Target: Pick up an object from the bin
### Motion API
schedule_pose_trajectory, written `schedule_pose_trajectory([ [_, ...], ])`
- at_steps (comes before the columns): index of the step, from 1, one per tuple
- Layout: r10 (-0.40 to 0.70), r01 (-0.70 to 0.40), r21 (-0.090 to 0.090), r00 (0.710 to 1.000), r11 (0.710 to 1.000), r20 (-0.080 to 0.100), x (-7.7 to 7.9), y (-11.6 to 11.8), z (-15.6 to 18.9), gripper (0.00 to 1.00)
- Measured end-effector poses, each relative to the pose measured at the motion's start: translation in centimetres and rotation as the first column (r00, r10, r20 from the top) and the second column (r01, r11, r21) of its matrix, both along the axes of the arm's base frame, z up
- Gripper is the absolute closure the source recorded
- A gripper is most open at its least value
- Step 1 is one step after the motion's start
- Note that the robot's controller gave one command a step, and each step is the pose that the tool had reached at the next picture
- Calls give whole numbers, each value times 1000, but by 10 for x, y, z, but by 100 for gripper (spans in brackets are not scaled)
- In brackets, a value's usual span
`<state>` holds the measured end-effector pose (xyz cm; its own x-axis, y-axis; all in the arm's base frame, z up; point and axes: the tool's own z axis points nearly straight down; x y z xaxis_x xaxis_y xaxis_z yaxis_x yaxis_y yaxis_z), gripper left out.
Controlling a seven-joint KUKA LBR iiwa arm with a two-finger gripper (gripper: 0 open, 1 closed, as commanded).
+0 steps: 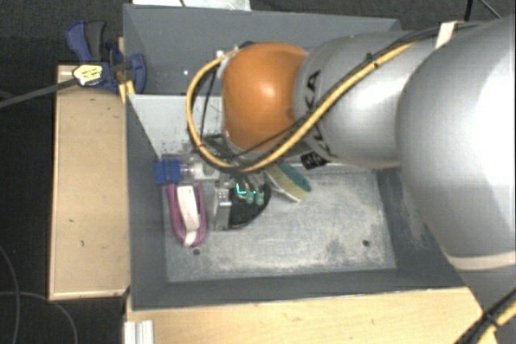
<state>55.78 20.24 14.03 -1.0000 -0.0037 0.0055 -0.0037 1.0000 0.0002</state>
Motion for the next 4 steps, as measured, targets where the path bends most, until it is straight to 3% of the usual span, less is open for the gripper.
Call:
schedule_pose_trajectory([
  [1, 230, -230, -2, 973, 973, 1, 19, -75, -72, 0],
  [2, 274, -274, -1, 962, 962, 12, 22, -105, -38, 0],
  [3, 361, -361, 1, 932, 932, 9, 33, -102, -39, 0],
  [4, 281, -281, 3, 960, 960, 18, 33, -103, -68, 0],
])
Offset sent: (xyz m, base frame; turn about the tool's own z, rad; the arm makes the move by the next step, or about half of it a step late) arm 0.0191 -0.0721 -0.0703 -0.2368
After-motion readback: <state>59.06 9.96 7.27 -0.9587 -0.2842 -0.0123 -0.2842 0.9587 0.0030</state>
